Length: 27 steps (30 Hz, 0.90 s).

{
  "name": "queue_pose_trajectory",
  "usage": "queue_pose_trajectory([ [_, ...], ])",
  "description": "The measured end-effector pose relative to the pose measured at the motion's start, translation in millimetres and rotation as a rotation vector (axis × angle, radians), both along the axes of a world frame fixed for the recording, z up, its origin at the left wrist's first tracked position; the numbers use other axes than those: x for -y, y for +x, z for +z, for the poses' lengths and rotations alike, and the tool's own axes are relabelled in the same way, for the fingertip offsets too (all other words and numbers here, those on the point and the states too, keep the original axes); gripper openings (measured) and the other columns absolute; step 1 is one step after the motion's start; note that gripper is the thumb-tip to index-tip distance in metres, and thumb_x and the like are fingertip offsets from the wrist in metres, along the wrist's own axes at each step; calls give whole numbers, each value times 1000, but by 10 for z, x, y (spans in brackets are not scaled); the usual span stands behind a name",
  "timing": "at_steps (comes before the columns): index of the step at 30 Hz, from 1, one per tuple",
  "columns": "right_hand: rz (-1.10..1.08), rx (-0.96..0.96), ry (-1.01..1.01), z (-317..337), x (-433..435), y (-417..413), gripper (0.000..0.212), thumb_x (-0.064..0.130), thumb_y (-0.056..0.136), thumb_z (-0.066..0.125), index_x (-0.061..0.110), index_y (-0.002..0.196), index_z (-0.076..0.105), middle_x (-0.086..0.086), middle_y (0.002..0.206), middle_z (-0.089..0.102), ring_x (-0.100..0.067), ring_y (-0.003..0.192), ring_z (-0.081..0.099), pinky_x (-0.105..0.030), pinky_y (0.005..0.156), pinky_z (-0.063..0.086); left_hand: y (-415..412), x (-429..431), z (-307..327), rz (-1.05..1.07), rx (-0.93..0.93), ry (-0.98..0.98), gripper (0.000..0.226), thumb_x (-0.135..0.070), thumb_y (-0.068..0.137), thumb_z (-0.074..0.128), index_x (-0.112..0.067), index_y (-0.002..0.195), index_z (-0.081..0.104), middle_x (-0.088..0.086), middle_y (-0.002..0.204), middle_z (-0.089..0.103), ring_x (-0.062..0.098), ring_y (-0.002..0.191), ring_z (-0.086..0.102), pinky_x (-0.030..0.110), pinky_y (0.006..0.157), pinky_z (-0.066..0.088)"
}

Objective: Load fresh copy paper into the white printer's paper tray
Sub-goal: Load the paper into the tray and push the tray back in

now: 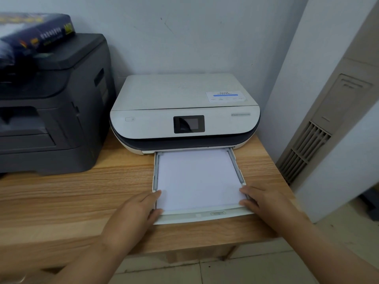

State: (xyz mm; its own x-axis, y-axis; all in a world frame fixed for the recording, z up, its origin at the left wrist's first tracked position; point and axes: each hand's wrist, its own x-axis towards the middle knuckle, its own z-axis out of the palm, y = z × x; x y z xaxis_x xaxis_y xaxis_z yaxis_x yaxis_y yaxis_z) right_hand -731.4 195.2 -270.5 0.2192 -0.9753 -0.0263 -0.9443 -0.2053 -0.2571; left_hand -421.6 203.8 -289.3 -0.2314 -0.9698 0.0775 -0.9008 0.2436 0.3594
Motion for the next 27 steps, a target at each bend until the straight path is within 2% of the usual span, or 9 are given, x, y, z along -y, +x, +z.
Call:
queue_pose_trajectory([
  [3, 8, -15, -3, -1, -9, 2, 42, 37, 94, 46, 24, 133, 47, 7, 139, 47, -10, 125, 42, -17, 98, 31, -14, 0, 11, 3, 13, -5, 49, -34, 89, 54, -23, 136, 44, -5, 135, 53, 14, 123, 49, 23, 101, 36],
  [9, 16, -32, -2, 18, -15, -4, 44, 39, 93, 46, 25, 134, 46, 8, 140, 45, -9, 126, 42, -17, 98, 31, -31, -13, 52, 10, 2, -23, 51, -36, 91, 50, -26, 139, 38, -9, 139, 49, 9, 125, 45, 16, 100, 32],
  [22, -32, -39, 65, 76, -45, 43, 44, 39, 94, 45, 27, 135, 43, 10, 140, 45, -8, 123, 43, -16, 95, 32, -20, -14, 20, 33, -17, -11, 49, -38, 90, 52, -28, 137, 41, -11, 138, 49, 9, 125, 45, 17, 101, 33],
  [24, -99, 55, 85, 52, -23, 46, 43, 38, 91, 51, 26, 132, 48, 8, 134, 52, -10, 116, 49, -17, 90, 35, -3, -7, 22, 25, -46, -13, 47, -39, 88, 54, -28, 133, 47, -12, 133, 52, 8, 120, 48, 17, 99, 34],
  [27, -288, 389, 120, 92, 47, 111, 30, 29, 93, 50, 25, 121, 58, 5, 119, 61, -8, 98, 54, -18, 78, 41, -4, 72, 82, 105, -260, 39, 36, -33, 90, 53, -26, 125, 55, -11, 119, 58, 6, 106, 53, 22, 94, 41],
])
